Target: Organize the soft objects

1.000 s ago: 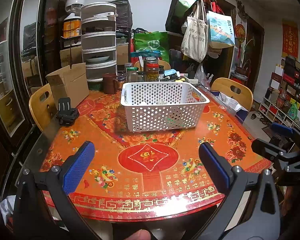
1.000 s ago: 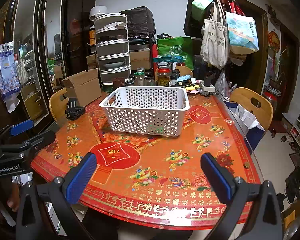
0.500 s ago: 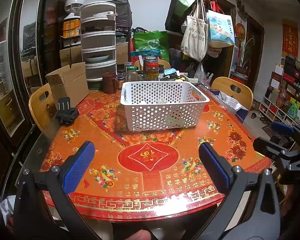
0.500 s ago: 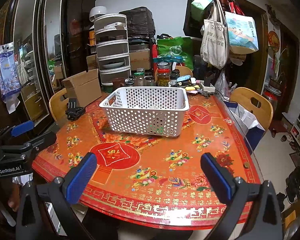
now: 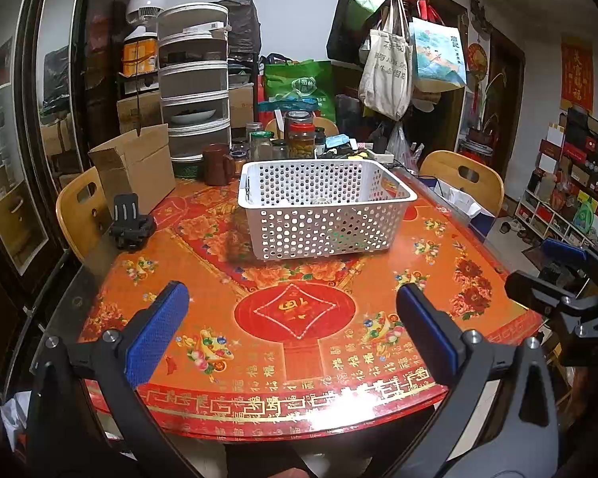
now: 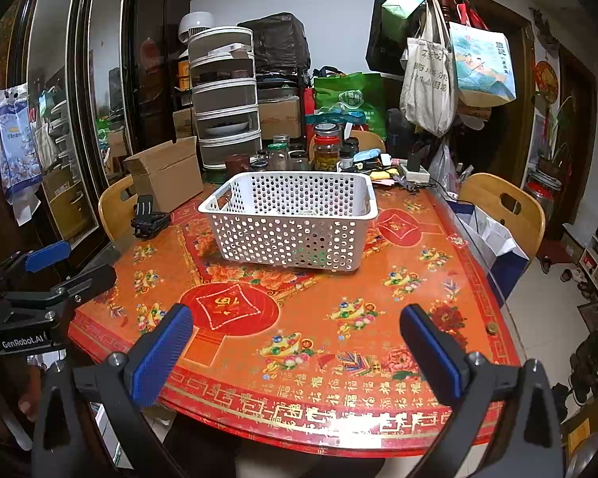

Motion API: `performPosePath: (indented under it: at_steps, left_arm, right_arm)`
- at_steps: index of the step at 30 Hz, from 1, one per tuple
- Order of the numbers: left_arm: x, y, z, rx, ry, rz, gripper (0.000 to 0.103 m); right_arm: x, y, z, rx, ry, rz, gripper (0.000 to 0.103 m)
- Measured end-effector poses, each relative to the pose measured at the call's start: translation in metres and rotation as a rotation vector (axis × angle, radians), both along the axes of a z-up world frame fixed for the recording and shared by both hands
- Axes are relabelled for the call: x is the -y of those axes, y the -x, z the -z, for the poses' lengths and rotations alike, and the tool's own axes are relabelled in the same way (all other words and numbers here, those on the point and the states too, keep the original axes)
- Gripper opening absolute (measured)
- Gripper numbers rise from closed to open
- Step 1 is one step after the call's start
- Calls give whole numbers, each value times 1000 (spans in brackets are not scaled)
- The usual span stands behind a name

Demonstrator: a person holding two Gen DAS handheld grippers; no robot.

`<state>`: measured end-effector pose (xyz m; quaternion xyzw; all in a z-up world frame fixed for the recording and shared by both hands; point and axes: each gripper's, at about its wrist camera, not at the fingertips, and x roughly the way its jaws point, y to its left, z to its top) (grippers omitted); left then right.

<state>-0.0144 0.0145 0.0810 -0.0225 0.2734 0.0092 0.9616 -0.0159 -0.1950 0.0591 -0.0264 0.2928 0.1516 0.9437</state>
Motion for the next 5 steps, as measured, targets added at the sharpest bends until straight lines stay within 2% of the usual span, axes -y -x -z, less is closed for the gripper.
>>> performPosePath:
  at_steps: [5]
  left_arm:
    - [-2,0,1,2,-5,0,103]
  right_arm:
    - [0,0,0,0,0,0,103]
